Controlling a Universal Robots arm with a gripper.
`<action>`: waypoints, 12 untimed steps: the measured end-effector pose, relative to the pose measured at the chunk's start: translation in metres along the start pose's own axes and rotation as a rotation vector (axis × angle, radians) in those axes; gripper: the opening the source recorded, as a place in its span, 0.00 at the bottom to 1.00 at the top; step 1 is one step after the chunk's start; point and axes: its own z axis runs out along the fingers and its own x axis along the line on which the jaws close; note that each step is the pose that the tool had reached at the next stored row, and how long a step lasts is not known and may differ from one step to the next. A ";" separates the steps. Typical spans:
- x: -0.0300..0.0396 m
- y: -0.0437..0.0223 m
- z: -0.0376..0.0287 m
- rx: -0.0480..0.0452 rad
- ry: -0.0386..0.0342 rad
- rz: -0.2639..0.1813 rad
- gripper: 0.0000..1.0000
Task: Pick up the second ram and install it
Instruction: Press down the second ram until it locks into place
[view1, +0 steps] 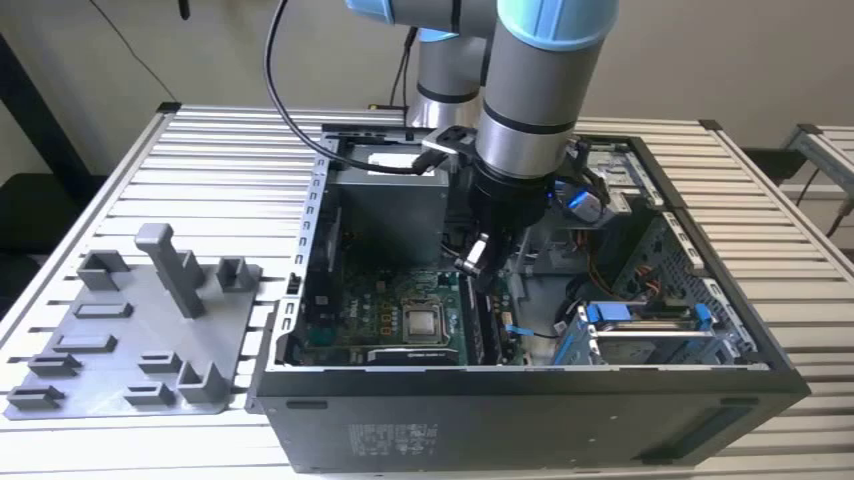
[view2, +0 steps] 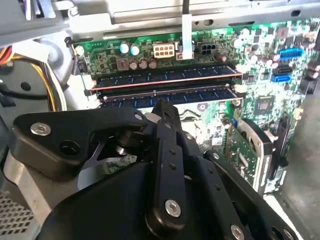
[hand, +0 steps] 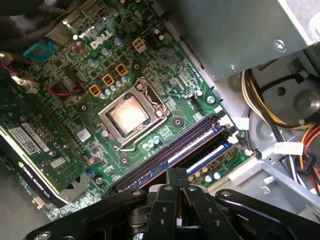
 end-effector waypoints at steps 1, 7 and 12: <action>0.0000 0.0000 0.0001 0.0000 -0.0005 -0.014 0.11; 0.0001 0.0001 0.0006 0.0011 -0.0034 -0.109 0.11; 0.0012 0.0017 0.0017 0.0018 -0.0044 -0.145 0.11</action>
